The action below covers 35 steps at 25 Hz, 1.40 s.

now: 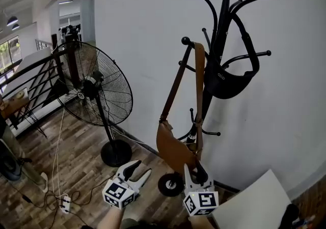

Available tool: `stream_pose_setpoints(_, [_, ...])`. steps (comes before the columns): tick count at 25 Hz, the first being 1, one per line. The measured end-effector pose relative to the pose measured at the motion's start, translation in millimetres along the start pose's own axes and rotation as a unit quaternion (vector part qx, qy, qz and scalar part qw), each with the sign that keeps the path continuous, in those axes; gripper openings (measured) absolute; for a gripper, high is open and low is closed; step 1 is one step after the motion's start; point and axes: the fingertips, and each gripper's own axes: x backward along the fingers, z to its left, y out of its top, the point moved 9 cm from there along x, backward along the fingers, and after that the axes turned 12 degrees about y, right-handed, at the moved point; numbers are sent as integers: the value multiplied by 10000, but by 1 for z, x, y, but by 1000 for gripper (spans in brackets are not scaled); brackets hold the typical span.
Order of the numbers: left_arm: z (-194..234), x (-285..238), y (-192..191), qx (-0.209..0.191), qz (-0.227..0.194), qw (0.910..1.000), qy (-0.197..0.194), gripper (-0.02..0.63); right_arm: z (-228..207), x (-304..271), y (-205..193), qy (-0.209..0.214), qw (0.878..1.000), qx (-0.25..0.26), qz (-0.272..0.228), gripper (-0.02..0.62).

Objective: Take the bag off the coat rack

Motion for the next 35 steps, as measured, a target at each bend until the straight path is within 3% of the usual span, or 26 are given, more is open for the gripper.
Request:
stream_pose_setpoints(6, [19,-38,14,-62,-222,9992,-314,198,-11,-17,17,-366,9988,258,-195,147])
stream_pose_setpoints(12, [52,-74,35,-205,-338,9955,-867,198,3,-39,37,-847,9932,768,-209,150])
stream_pose_setpoints(19, [92,-117,48,-125,-591,9916,-1144,204,11,-66,54,-1255,9851,1142,-288,153])
stream_pose_setpoints(22, [100,-137,54,-119,-791,9874,-1363,206,11,-73,55,-1476,9808,1238,-293,152])
stream_pose_setpoints(27, [102,-170,65,-435,-829,9801,-1749,206,2,-84,54,-1831,9725,1422,-221,140])
stream_pose_setpoints(35, [88,-217,82,-428,-1232,9655,-2252,207,-15,-89,56,-2396,9585,1539,-127,136])
